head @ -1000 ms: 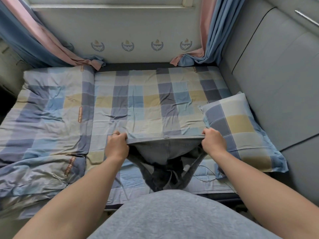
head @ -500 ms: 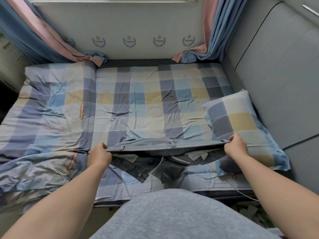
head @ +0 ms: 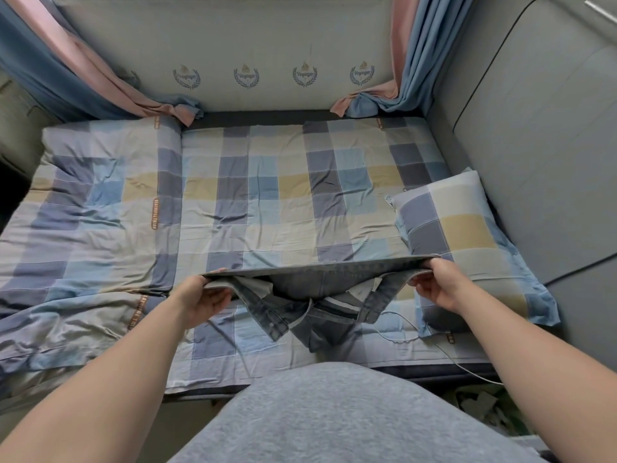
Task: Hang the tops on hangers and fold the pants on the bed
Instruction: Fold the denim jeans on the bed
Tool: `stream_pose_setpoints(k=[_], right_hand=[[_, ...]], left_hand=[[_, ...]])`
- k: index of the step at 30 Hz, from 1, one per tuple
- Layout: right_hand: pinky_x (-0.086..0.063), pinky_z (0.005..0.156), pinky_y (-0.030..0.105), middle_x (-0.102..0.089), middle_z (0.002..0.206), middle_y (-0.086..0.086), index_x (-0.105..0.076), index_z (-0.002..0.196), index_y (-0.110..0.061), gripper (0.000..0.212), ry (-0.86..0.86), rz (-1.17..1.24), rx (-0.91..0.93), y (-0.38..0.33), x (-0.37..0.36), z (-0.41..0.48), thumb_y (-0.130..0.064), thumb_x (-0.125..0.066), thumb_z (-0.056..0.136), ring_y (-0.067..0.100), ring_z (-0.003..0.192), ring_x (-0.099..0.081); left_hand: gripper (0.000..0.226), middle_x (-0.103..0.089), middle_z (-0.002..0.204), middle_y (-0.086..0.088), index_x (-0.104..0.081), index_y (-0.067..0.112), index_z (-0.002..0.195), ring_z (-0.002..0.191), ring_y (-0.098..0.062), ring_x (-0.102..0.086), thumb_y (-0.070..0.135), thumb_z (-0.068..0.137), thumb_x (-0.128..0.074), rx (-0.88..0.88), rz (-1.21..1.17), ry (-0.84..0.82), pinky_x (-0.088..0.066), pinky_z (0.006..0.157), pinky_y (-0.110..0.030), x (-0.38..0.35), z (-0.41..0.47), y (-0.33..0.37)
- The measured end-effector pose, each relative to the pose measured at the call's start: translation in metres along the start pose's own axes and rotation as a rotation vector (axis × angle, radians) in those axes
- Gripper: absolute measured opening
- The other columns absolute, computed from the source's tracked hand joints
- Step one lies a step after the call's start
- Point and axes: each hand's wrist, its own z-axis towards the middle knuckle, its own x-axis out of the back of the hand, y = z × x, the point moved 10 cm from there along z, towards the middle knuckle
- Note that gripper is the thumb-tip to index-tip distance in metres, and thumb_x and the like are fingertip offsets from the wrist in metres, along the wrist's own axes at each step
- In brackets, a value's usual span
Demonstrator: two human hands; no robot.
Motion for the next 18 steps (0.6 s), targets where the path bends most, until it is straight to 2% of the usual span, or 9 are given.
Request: stream_pose_setpoints(k=[2, 5, 6, 8, 10, 13, 15, 18], right_hand=[[-0.053, 0.053, 0.023, -0.069, 0.06, 0.005, -0.06, 0.091, -0.013, 0.022, -0.055, 0.035, 0.032, -0.012, -0.007, 0.002, -0.012, -0.04, 0.102, 0.014, 0.054, -0.068], [-0.052, 0.078, 0.033, -0.078, 0.095, 0.008, -0.063, 0.104, -0.014, 0.013, -0.184, -0.025, 0.11, -0.045, -0.021, 0.001, -0.015, -0.051, 0.1, 0.017, 0.09, -0.072], [-0.05, 0.081, 0.035, -0.076, 0.107, 0.009, -0.062, 0.113, -0.012, 0.017, -0.206, -0.11, 0.165, -0.06, -0.024, -0.001, -0.014, -0.057, 0.097, 0.019, 0.1, -0.071], [-0.051, 0.083, 0.037, -0.069, 0.12, 0.013, -0.053, 0.127, -0.006, 0.038, -0.176, -0.297, 0.293, -0.095, -0.027, -0.004, -0.007, -0.066, 0.091, 0.023, 0.109, -0.067], [-0.052, 0.077, 0.034, -0.066, 0.113, 0.015, -0.052, 0.123, -0.006, 0.038, -0.083, -0.51, 0.45, -0.139, -0.031, -0.016, -0.002, -0.068, 0.089, 0.022, 0.099, -0.066], [-0.049, 0.067, 0.032, -0.068, 0.089, 0.011, -0.053, 0.095, -0.019, 0.022, 0.084, -0.751, 0.696, -0.212, -0.038, -0.038, -0.003, -0.065, 0.087, 0.025, 0.08, -0.067], [-0.045, 0.064, 0.033, -0.067, 0.082, 0.004, -0.051, 0.086, -0.026, 0.019, 0.18, -0.825, 0.827, -0.262, -0.042, -0.057, -0.014, -0.066, 0.087, 0.027, 0.077, -0.063], [-0.047, 0.072, 0.038, -0.065, 0.082, -0.003, -0.052, 0.084, -0.029, 0.015, 0.244, -0.78, 0.995, -0.337, -0.05, -0.085, -0.031, -0.066, 0.089, 0.03, 0.085, -0.061]], left_hand=[[0.031, -0.073, 0.068, -0.011, -0.062, 0.006, 0.093, 0.068, -0.02, -0.072, 0.014, 0.103, -0.033, -0.004, -0.07, -0.03, -0.056, 0.066, -0.033, -0.009, 0.001, 0.005], [0.024, -0.078, 0.087, -0.006, -0.066, 0.011, 0.098, 0.099, -0.019, -0.067, 0.023, 0.098, -0.045, -0.041, -0.093, -0.131, -0.047, 0.083, -0.033, -0.027, -0.001, 0.028], [0.02, -0.078, 0.097, -0.004, -0.066, 0.015, 0.101, 0.104, -0.018, -0.066, 0.025, 0.096, -0.049, -0.072, -0.079, -0.168, -0.046, 0.086, -0.034, -0.034, -0.004, 0.04], [0.017, -0.075, 0.113, 0.0, -0.063, 0.021, 0.105, 0.112, -0.016, -0.064, 0.021, 0.095, -0.05, -0.163, -0.015, -0.215, -0.043, 0.092, -0.038, -0.047, -0.01, 0.066], [0.022, -0.072, 0.121, -0.002, -0.063, 0.018, 0.11, 0.118, -0.018, -0.061, 0.008, 0.095, -0.049, -0.318, 0.104, -0.173, -0.042, 0.098, -0.04, -0.058, -0.017, 0.099], [0.025, -0.069, 0.119, -0.02, -0.066, -0.001, 0.116, 0.116, -0.034, -0.063, 0.0, 0.091, -0.067, -0.612, 0.253, 0.06, -0.05, 0.101, -0.048, -0.062, -0.042, 0.163], [0.019, -0.07, 0.112, -0.021, -0.069, 0.001, 0.11, 0.111, -0.038, -0.064, 0.003, 0.091, -0.068, -0.774, 0.288, 0.183, -0.052, 0.099, -0.051, -0.066, -0.071, 0.211], [0.014, -0.074, 0.102, -0.011, -0.074, 0.011, 0.102, 0.101, -0.031, -0.068, 0.014, 0.091, -0.067, -1.022, 0.338, 0.28, -0.055, 0.094, -0.046, -0.084, -0.132, 0.284]])
